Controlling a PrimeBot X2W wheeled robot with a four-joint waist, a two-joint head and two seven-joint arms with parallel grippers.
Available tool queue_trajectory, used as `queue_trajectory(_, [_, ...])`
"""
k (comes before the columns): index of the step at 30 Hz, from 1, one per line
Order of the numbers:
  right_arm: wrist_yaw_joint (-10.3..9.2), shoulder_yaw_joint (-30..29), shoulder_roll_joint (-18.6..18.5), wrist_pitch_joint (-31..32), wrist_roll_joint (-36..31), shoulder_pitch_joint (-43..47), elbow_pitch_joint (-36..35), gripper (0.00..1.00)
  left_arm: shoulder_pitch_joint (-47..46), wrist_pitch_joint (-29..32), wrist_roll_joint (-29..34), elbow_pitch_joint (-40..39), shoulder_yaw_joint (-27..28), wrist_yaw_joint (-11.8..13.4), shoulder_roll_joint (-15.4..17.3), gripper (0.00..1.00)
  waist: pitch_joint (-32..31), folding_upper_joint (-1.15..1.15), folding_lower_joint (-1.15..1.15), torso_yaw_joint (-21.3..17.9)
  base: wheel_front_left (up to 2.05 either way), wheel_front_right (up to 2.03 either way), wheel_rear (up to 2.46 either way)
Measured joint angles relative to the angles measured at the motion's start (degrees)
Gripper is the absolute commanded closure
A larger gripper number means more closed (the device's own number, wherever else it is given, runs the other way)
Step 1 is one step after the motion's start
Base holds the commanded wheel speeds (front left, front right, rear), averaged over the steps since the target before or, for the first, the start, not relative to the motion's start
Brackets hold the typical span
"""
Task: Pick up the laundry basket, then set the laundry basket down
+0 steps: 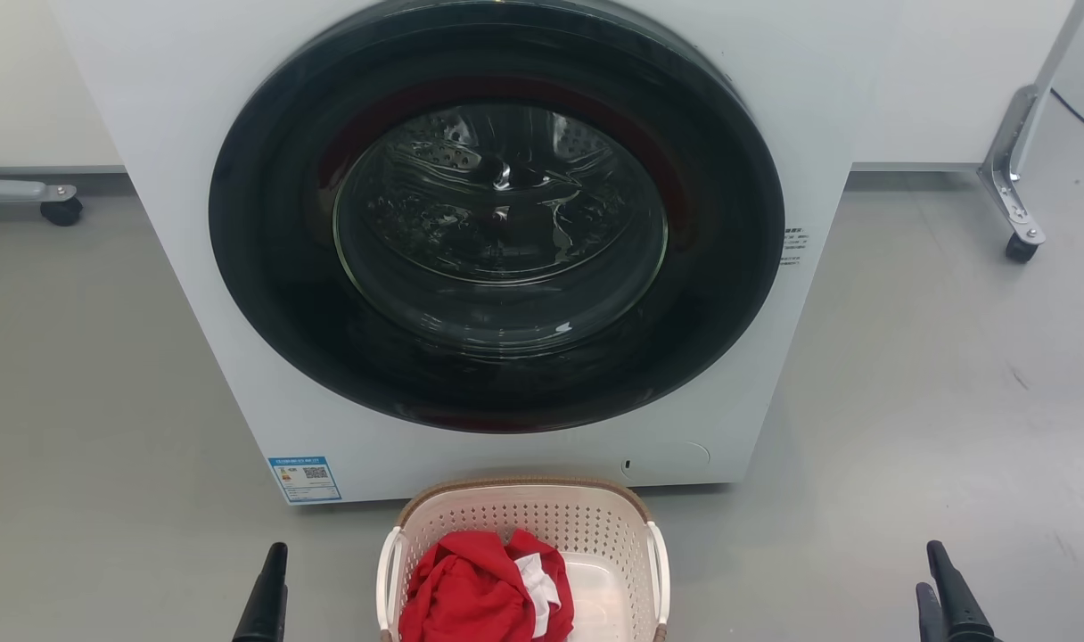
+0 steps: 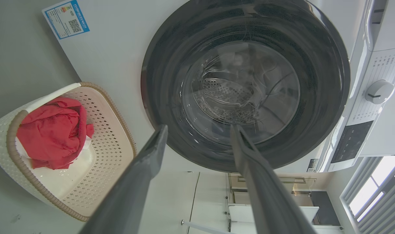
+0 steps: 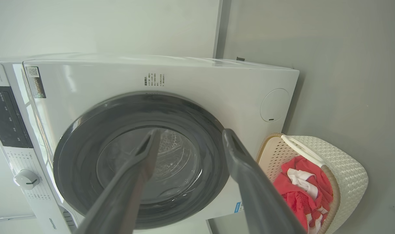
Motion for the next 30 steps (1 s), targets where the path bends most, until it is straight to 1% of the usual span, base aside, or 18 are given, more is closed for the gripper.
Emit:
queue_trajectory(8, [-2.41,2.2,0.0,-1.6,-6.8,0.0,-1.7,0.0,0.0,-1.8,6.0,-1.9,-1.9,1.6,0.1,0.0,0.1,0.0,0.0,0.0,0.0,0.0,0.0])
queue_trajectory(11, [-2.54,3.3,-0.1,-2.4,-9.7,0.0,-2.4,0.0,0.0,-2.4,9.1,-2.4,-2.8,2.2,0.1,0.0,0.1,0.0,0.0,0.1,0.0,0.0,0.0])
queue_trajectory(12, [-3.0,3.7,-0.1,-2.5,-10.8,0.0,-2.6,0.0,0.0,-2.5,9.9,-2.5,-3.0,2.3,0.1,0.0,0.1,0.0,0.0,0.1,0.0,0.0,0.0])
queue_trajectory(14, [-3.07,4.5,-0.1,-3.0,-13.0,0.0,-2.8,0.0,0.0,-3.0,12.6,-2.8,-3.5,2.7,0.1,0.0,0.2,0.0,0.0,0.1,0.0,0.0,0.0])
queue_trajectory(23, [-4.52,8.1,-0.2,-4.9,-23.2,0.0,-3.9,0.0,0.0,-4.9,23.3,-4.1,-6.9,3.9,1.0,0.0,0.4,0.0,0.0,0.2,0.0,0.0,0.0])
queue_trajectory(25, [-4.93,8.9,-0.3,-5.3,-25.2,0.0,-4.1,0.0,0.0,-5.2,25.5,-4.3,-7.7,4.3,1.3,0.0,0.5,0.0,0.0,0.2,0.0,0.0,0.0])
queue_trajectory(26, [-4.93,8.9,-0.3,-5.3,-25.2,0.0,-4.1,0.0,0.0,-5.2,25.5,-4.3,-7.7,4.3,1.3,0.0,0.5,0.0,0.0,0.2,0.0,0.0,0.0])
queue_trajectory(29, [-5.12,10.0,-0.3,-6.0,-27.8,0.0,-4.4,0.0,0.0,-6.0,29.0,-4.5,-8.8,4.8,1.7,0.0,0.5,0.0,0.0,0.2,0.0,0.0,0.0])
queue_trajectory(30, [-5.5,10.3,-0.3,-6.0,-28.7,0.0,-4.4,0.0,0.0,-6.1,30.4,-4.6,-9.2,4.9,1.8,0.0,0.6,0.0,0.0,0.2,0.0,0.0,0.0])
